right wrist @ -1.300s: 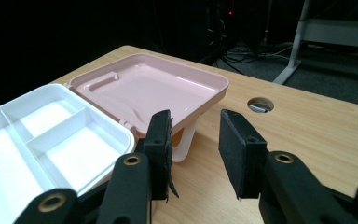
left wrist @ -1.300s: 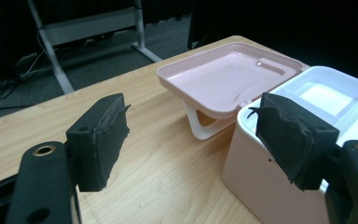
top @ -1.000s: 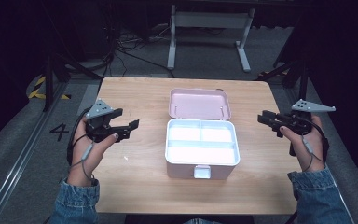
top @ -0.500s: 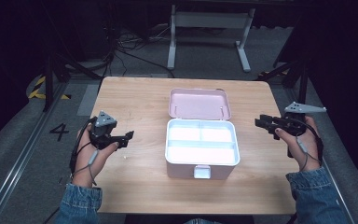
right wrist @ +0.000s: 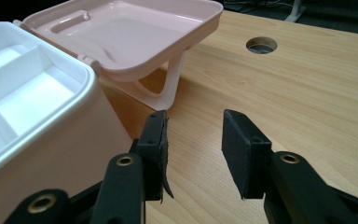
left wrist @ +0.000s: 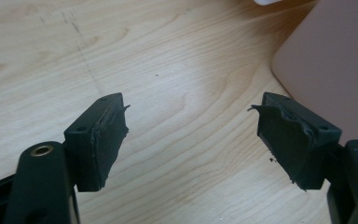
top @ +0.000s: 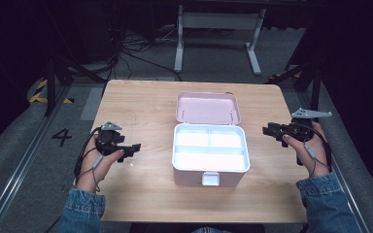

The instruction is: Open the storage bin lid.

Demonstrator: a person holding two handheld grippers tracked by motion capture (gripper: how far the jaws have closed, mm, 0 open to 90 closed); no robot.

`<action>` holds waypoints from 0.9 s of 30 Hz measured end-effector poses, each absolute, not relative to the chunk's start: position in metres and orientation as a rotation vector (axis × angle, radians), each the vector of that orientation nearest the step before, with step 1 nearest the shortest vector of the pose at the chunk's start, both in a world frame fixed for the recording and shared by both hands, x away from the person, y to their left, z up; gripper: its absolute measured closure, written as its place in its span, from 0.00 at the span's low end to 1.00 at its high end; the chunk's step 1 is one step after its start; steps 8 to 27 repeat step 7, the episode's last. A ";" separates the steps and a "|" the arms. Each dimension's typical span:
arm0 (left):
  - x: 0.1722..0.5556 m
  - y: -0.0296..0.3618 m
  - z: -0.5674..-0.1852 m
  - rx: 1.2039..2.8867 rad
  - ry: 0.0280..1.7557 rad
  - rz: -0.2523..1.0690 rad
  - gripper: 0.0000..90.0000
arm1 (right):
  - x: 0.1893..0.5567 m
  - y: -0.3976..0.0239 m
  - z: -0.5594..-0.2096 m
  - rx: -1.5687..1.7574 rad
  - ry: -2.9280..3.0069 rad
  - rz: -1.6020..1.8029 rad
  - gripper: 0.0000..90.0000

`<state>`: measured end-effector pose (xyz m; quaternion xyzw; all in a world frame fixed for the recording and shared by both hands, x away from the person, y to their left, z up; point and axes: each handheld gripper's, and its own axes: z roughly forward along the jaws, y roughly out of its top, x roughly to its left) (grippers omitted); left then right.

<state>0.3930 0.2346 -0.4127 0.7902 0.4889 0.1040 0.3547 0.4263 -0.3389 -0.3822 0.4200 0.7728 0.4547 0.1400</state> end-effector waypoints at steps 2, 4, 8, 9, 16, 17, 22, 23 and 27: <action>0.394 0.234 -0.415 2.064 1.282 0.290 0.27 | 0.428 -0.340 -0.384 1.224 2.235 1.315 0.68; 0.394 0.233 -0.415 2.048 1.293 0.278 0.27 | 0.428 -0.341 -0.385 1.233 2.239 1.319 0.67; 0.394 0.231 -0.414 2.020 1.285 0.269 0.28 | 0.430 -0.341 -0.387 1.242 2.246 1.319 0.67; 0.394 0.231 -0.414 2.020 1.285 0.269 0.28 | 0.430 -0.341 -0.387 1.242 2.246 1.319 0.67; 0.394 0.231 -0.414 2.020 1.285 0.269 0.28 | 0.430 -0.341 -0.387 1.242 2.246 1.319 0.67; 0.394 0.231 -0.414 2.020 1.285 0.269 0.28 | 0.430 -0.341 -0.387 1.242 2.246 1.319 0.67; 0.394 0.231 -0.414 2.020 1.285 0.269 0.28 | 0.430 -0.341 -0.387 1.242 2.246 1.319 0.67; 0.394 0.231 -0.414 2.020 1.285 0.269 0.28 | 0.430 -0.341 -0.387 1.242 2.246 1.319 0.67; 0.394 0.231 -0.414 2.020 1.285 0.269 0.28 | 0.430 -0.341 -0.387 1.242 2.246 1.319 0.67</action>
